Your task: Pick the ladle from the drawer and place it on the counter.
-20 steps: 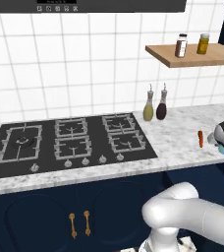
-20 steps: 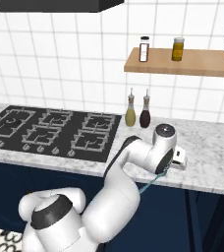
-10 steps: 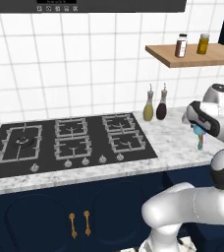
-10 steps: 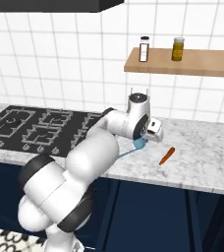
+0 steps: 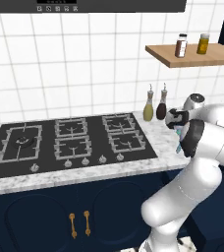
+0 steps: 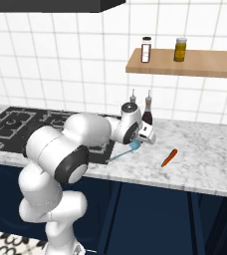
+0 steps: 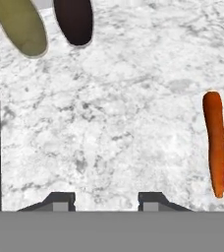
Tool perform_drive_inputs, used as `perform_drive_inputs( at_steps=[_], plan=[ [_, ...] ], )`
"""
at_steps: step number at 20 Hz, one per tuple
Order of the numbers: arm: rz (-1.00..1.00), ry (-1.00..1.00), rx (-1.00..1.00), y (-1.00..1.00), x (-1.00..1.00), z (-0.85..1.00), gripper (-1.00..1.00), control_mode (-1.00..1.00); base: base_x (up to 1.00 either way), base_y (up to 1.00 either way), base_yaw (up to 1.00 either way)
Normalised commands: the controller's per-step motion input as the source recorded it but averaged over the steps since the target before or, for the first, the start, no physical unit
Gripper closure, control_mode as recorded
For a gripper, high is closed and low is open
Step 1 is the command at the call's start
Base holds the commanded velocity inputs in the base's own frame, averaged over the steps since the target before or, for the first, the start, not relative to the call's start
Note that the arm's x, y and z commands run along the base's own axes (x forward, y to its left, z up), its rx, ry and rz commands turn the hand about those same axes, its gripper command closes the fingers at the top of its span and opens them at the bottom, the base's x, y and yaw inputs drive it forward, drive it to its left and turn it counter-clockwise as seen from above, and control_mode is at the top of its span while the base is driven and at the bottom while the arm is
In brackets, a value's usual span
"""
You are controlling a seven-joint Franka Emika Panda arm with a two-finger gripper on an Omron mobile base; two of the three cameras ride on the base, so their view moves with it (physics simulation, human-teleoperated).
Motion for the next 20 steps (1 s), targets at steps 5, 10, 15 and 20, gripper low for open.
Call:
perform_drive_inputs(
  at_steps=[5, 10, 15, 20],
  plan=[
    [0.02, -0.09, 0.0, -0.25, 0.22, -0.32, 1.0, -1.0, 0.0, 0.0, 0.0],
    [0.04, -0.03, 0.0, -0.18, 0.14, -0.07, -1.0, -1.0, 0.0, 0.0, 0.0],
    [0.0, 0.0, 0.0, 0.0, 0.44, 0.06, -1.0, -1.0, 0.0, 0.0, 0.0],
    [0.0, 0.0, 0.0, 0.0, 0.48, 0.38, -1.0, -1.0, 0.0, 0.0, 0.0]
  ],
)
